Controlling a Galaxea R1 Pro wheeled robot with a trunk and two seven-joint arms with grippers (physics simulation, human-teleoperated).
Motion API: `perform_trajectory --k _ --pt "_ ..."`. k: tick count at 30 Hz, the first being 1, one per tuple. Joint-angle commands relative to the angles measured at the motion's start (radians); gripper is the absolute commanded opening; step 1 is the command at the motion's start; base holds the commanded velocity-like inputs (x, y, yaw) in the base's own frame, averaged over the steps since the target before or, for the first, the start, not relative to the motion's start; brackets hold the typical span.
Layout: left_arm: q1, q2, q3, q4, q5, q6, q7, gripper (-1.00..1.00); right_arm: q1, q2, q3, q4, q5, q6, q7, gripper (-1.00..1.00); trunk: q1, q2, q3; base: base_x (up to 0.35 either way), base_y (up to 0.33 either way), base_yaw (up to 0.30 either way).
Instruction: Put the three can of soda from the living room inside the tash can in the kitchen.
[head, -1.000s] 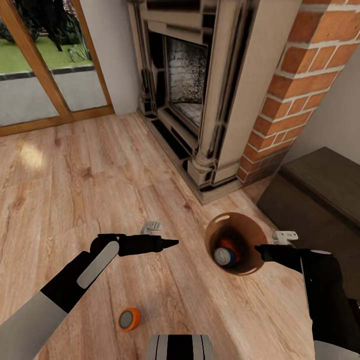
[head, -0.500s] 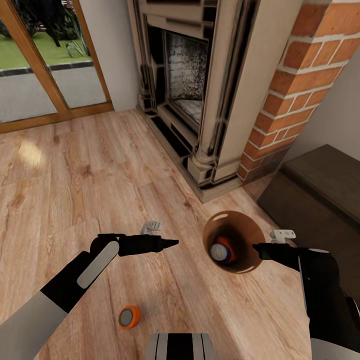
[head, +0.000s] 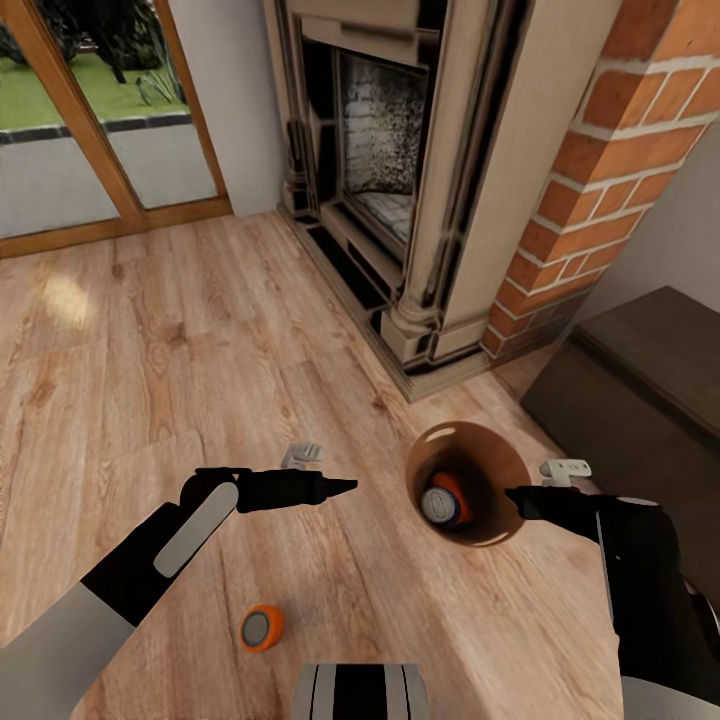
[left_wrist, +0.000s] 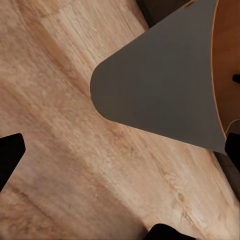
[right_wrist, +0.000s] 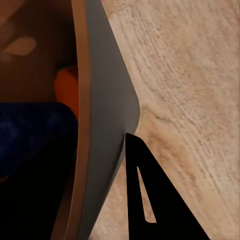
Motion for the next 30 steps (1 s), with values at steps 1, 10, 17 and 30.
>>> perform_trajectory --k 1,10,17,30 --pt "0.0 0.0 0.0 0.0 0.0 0.0 0.0 1.0 0.0 0.0 0.001 0.0 -0.02 0.006 0.001 -1.0 0.0 0.0 -0.001 0.0 0.0 0.07" --pt "0.0 0.0 0.0 0.0 0.0 0.0 0.0 1.0 -0.001 0.0 0.001 0.0 -0.02 0.005 0.002 -1.0 0.0 0.0 -0.011 0.0 0.0 0.074" --pt "0.0 0.0 0.0 0.0 0.0 0.0 0.0 1.0 -0.005 0.0 0.001 0.0 -0.02 0.004 0.001 -1.0 0.0 0.0 -0.018 0.0 0.0 0.077" --pt "0.0 0.0 0.0 -0.001 0.0 0.0 0.0 1.0 -0.005 -0.001 -0.001 0.0 -0.02 0.001 0.002 -1.0 0.0 0.0 -0.03 0.0 0.0 -0.016"
